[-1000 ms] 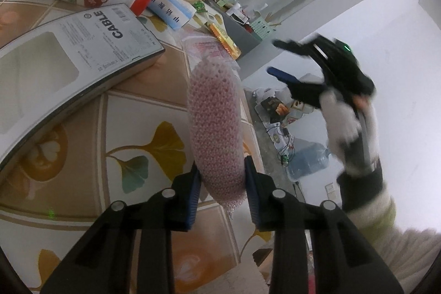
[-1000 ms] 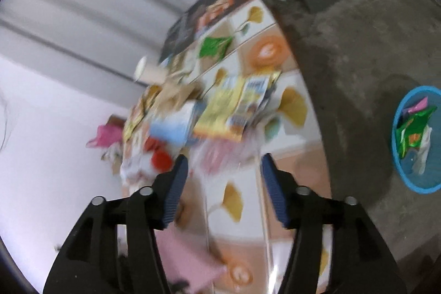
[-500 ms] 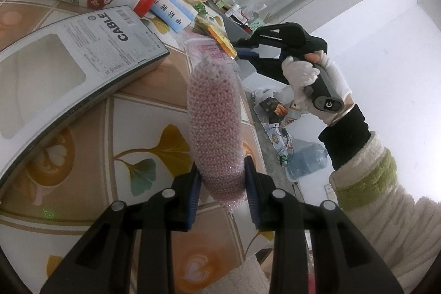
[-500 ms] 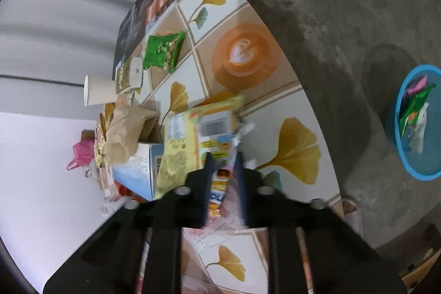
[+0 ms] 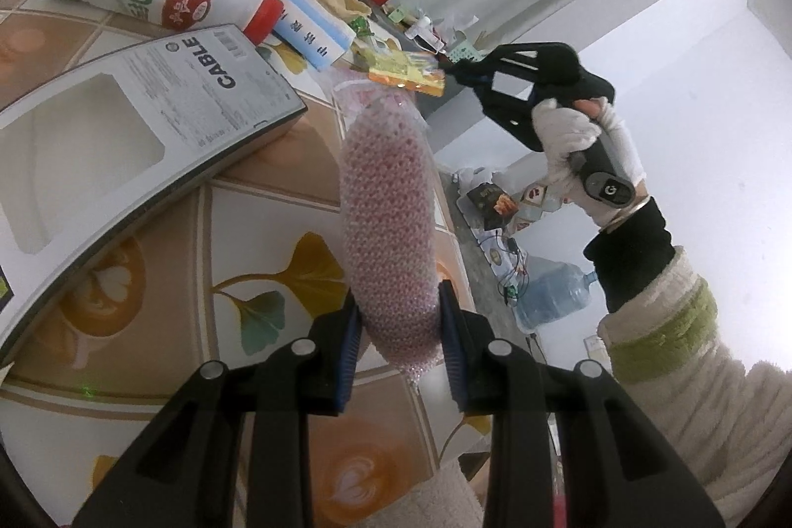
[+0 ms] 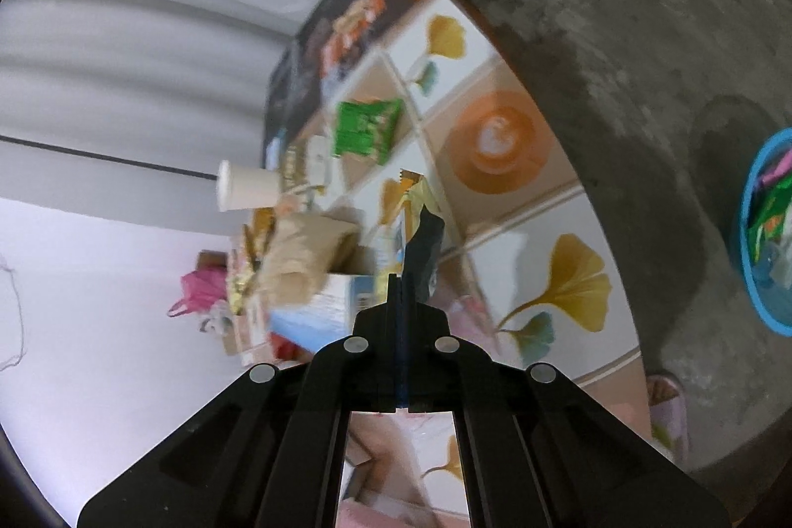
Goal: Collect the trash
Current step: 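Grasp the yellow snack bag with the right gripper while the left holds the pink cloth, then carry the pink cloth and snack bag over the wastebasket and open both grippers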
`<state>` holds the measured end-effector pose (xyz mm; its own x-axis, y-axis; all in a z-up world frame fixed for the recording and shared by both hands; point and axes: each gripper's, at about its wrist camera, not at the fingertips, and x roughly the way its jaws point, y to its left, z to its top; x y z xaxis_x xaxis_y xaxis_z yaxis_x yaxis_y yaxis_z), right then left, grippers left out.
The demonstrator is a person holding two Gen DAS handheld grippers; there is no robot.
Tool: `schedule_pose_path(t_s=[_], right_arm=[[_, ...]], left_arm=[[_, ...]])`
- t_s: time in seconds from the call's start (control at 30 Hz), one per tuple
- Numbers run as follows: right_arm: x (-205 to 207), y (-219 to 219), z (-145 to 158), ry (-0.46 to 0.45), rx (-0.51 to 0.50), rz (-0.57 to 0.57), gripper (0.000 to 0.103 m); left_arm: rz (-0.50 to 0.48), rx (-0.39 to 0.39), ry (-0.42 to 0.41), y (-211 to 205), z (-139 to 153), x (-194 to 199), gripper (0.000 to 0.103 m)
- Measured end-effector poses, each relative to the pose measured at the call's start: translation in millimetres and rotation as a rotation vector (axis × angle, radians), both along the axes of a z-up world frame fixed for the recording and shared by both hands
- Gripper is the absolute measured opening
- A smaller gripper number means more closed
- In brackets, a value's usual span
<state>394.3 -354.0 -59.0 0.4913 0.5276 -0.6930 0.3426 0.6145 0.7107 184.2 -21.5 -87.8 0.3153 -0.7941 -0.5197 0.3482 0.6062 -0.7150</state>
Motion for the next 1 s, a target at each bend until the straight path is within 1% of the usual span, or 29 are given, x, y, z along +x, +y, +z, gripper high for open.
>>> schedule_pose_path(t_s=[0.17, 0.27, 0.43, 0.5, 0.63, 0.77, 0.83, 0.93, 1.0], right_arm=[[-3.5, 1.6, 25.0, -0.072, 0.014, 0.010, 0.000], [-11.0, 1.8, 42.5, -0.116, 0.019, 0.016, 0.000], [-33.3, -4.0, 74.4, -0.189, 0.010, 0.017, 0.000], [-47.2, -10.3, 88.0, -0.222, 0.003, 0.011, 0.000], [-78.7, -29.2, 105.3, -0.269, -0.013, -0.014, 0.000], [-118.6, -56.9, 117.0, -0.295, -0.037, -0.061, 0.000], [-144.1, -76.2, 119.8, -0.298, -0.061, -0.101, 0.000], [-175.9, -104.4, 116.3, -0.289, -0.086, -0.158, 0.000], [-196.9, -124.7, 108.7, -0.270, -0.103, -0.199, 0.000]], left_arm=[[0.003, -0.001, -0.010, 0.5, 0.6, -1.2, 0.028], [0.006, 0.001, -0.034, 2.1, 5.4, -3.2, 0.028], [0.010, 0.007, -0.063, 1.6, 13.3, -6.5, 0.028], [0.005, 0.011, -0.083, 0.2, 21.1, -9.3, 0.028], [-0.031, 0.014, -0.132, -13.8, 40.5, -14.9, 0.028], [-0.108, 0.006, -0.167, -43.7, 55.3, -9.4, 0.028], [-0.160, 0.000, -0.172, -68.2, 64.7, -6.3, 0.028], [-0.255, 0.008, -0.180, -116.5, 78.4, -2.7, 0.028], [-0.324, 0.033, -0.178, -154.4, 83.9, -0.5, 0.028]])
